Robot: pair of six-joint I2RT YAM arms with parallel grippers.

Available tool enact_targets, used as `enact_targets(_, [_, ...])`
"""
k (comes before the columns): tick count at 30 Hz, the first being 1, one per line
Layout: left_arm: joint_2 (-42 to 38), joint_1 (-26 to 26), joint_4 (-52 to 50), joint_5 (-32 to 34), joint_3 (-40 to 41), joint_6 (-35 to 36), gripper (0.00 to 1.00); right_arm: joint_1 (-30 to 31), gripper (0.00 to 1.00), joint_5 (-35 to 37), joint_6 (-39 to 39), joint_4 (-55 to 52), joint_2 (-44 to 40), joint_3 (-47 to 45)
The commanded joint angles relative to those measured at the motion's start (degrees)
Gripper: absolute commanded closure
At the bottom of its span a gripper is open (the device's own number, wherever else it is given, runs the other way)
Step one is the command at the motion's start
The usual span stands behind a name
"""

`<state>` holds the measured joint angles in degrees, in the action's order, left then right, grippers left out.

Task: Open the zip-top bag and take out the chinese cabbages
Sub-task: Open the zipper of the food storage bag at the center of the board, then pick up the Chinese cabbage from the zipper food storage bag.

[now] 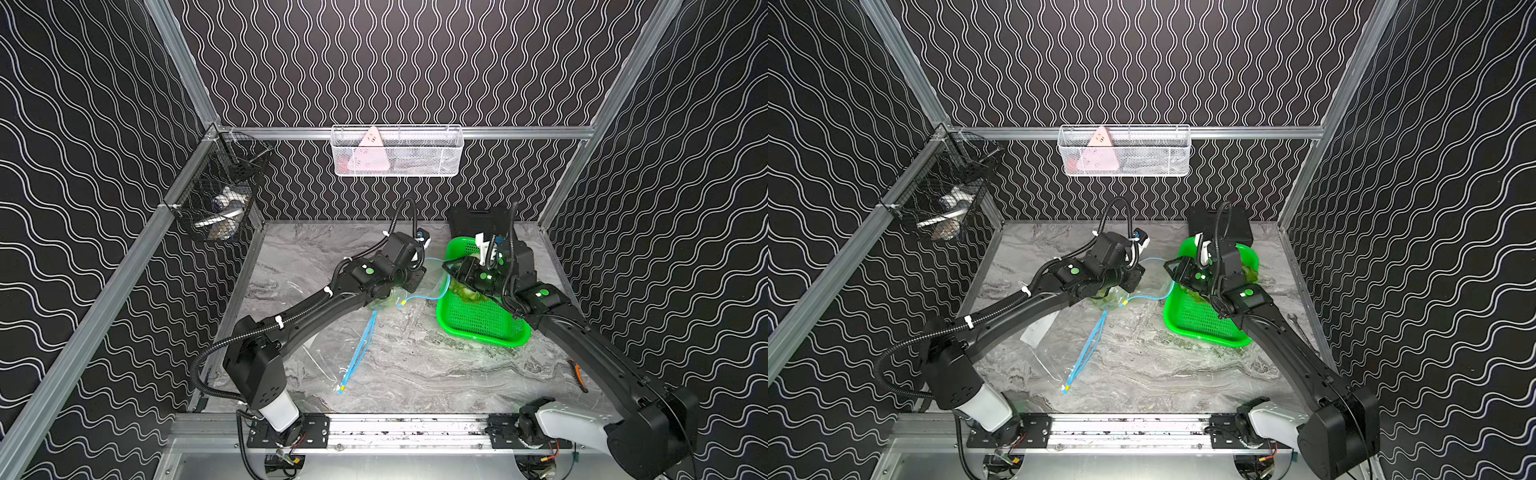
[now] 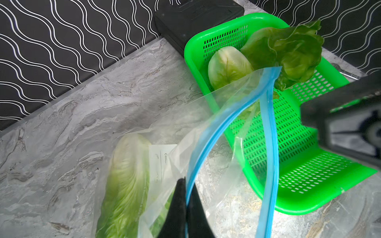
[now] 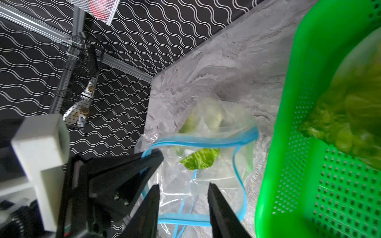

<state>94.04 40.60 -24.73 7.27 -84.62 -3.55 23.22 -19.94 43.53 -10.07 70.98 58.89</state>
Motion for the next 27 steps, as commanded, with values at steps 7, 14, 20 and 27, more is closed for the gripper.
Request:
enact_targets(7, [0.68, 0.05, 2.51, -1.45, -0.15, -4.37, 1.0, 4.77, 0.62, -4.03, 7.16, 12.06, 9.74, -0.05])
enact_targets(14, [0.96, 0.07, 2.92, -2.74, -0.92, -9.74, 1.0, 6.06, 0.63, 0.6, 14.22, 19.79, 15.37, -3.17])
enact_targets(20, [1.06, 0.08, 3.89, -5.51, -1.52, -12.76, 1.0, 7.93, 0.63, 2.87, 16.86, 21.65, 20.37, -2.58])
enact_targets(27, [1.32, 0.01, 5.22, -8.23, -1.97, -15.12, 1.0, 8.55, 0.59, 1.14, 20.17, 28.34, 25.16, -4.29])
